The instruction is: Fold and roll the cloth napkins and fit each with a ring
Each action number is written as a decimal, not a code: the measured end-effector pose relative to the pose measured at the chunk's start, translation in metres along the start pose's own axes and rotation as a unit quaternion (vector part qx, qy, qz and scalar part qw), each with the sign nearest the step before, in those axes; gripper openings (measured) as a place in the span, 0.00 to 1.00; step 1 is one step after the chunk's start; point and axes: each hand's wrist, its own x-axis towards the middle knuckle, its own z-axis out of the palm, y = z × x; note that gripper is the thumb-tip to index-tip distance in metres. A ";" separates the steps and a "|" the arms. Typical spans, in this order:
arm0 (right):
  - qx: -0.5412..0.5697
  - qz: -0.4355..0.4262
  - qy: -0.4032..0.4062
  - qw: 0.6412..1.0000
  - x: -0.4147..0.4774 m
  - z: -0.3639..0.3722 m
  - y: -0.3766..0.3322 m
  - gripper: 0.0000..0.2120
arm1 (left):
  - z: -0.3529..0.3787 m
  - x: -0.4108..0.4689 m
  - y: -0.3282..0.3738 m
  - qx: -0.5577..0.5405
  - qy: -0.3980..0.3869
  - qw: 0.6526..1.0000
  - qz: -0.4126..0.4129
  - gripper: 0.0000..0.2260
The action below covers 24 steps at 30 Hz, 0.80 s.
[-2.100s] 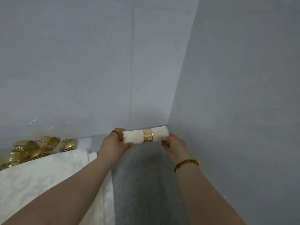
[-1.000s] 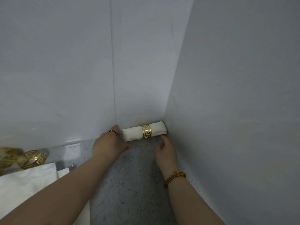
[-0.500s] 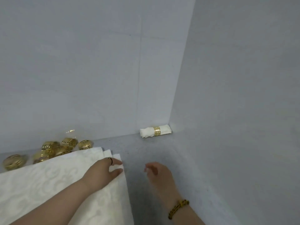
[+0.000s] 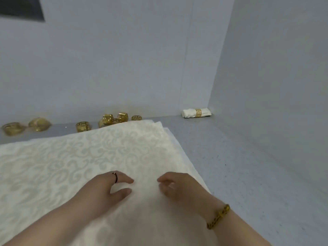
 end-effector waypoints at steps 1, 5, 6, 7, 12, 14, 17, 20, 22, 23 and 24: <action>-0.014 -0.008 0.005 1.000 -0.010 0.004 -0.001 0.16 | 0.001 -0.013 0.003 -0.013 0.006 1.000 -0.004 0.11; -0.045 -0.018 -0.001 0.999 -0.056 0.015 -0.010 0.19 | 0.000 -0.064 0.015 -0.038 -0.006 0.999 -0.036 0.09; -0.042 -0.023 -0.004 0.999 -0.068 0.018 -0.013 0.20 | -0.001 -0.077 0.017 -0.038 -0.019 0.999 -0.034 0.09; -0.040 -0.031 -0.008 0.999 -0.082 0.024 -0.018 0.20 | -0.002 -0.094 0.019 -0.035 -0.030 0.999 -0.029 0.09; 0.015 -0.056 -0.017 0.998 -0.119 0.044 -0.037 0.21 | 0.002 -0.149 0.019 -0.002 -0.069 0.997 -0.039 0.17; 0.025 -0.078 -0.035 0.996 -0.130 0.053 -0.041 0.23 | 0.008 -0.166 0.019 0.050 -0.052 0.997 -0.032 0.40; -0.005 -0.110 -0.052 0.993 -0.139 0.058 -0.040 0.28 | 0.014 -0.175 0.020 0.107 -0.021 0.993 -0.044 0.61; -0.031 -0.113 -0.057 0.991 -0.142 0.058 -0.038 0.32 | 0.013 -0.176 0.023 0.102 -0.007 0.993 -0.051 0.61; -0.029 -0.120 -0.055 0.991 -0.143 0.059 -0.038 0.30 | 0.014 -0.176 0.023 0.093 0.005 0.995 -0.045 0.59; -0.024 -0.124 -0.050 0.991 -0.143 0.060 -0.038 0.28 | 0.014 -0.177 0.023 0.083 0.007 0.996 -0.039 0.57; -0.013 -0.127 -0.045 0.991 -0.143 0.061 -0.038 0.24 | 0.014 -0.179 0.024 0.067 0.002 0.997 -0.034 0.55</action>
